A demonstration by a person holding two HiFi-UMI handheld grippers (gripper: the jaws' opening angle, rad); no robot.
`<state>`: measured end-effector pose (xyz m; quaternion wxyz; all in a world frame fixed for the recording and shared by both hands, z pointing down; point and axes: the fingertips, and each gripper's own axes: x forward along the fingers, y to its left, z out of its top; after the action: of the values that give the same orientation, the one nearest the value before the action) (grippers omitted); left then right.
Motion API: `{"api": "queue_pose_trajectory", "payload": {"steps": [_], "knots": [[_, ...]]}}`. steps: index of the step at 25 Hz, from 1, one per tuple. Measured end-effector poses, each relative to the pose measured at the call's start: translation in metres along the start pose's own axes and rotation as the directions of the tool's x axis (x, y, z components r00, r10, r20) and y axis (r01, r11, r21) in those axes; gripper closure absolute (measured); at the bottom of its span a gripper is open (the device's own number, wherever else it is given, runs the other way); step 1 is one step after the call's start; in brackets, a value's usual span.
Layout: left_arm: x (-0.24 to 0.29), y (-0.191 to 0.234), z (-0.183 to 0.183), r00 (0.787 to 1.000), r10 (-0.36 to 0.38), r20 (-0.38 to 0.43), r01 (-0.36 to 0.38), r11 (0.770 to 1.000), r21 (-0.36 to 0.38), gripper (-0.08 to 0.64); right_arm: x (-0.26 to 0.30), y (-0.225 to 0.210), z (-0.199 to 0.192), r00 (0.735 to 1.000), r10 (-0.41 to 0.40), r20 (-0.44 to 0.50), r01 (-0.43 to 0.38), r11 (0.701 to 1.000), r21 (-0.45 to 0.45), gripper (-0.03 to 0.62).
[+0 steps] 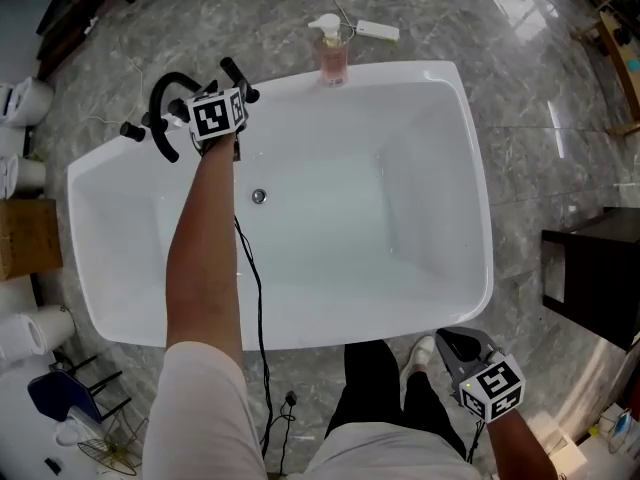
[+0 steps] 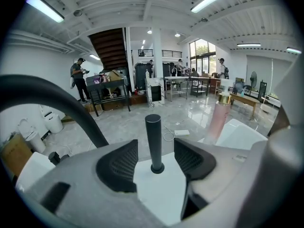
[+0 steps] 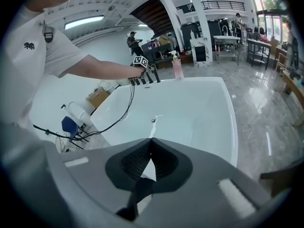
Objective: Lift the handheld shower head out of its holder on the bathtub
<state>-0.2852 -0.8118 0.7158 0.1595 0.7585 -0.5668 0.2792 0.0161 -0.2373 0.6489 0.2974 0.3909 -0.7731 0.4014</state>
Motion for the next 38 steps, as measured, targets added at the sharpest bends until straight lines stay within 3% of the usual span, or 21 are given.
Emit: {"api": "queue_pose_trajectory", "payload": {"steps": [11,17,19,23,38], "knots": [[0.035,0.002,0.016,1.000,-0.014,0.006,0.014,1.000,-0.012,0.319,0.022,-0.010,-0.013,0.999,0.013,-0.052,-0.013,1.000,0.008,0.583],[0.045,0.002,0.020,1.000,0.004,-0.004,-0.004,1.000,-0.015,0.413,0.028,-0.015,-0.025,0.996,0.017,-0.083,-0.016,1.000,0.009,0.583],[0.044,0.000,0.019,1.000,0.011,-0.015,-0.011,1.000,-0.003,0.414,0.028,-0.016,-0.025,0.996,0.018,-0.082,-0.017,1.000,0.004,0.583],[0.037,-0.008,0.017,1.000,0.005,-0.018,-0.004,1.000,0.029,0.416,0.027,-0.016,-0.023,0.997,0.018,-0.074,-0.019,1.000,-0.001,0.583],[-0.042,-0.025,0.062,0.993,-0.003,0.115,-0.008,0.995,0.098,0.417,0.002,0.012,-0.007,0.999,0.030,-0.011,-0.031,0.999,-0.025,0.583]]}}
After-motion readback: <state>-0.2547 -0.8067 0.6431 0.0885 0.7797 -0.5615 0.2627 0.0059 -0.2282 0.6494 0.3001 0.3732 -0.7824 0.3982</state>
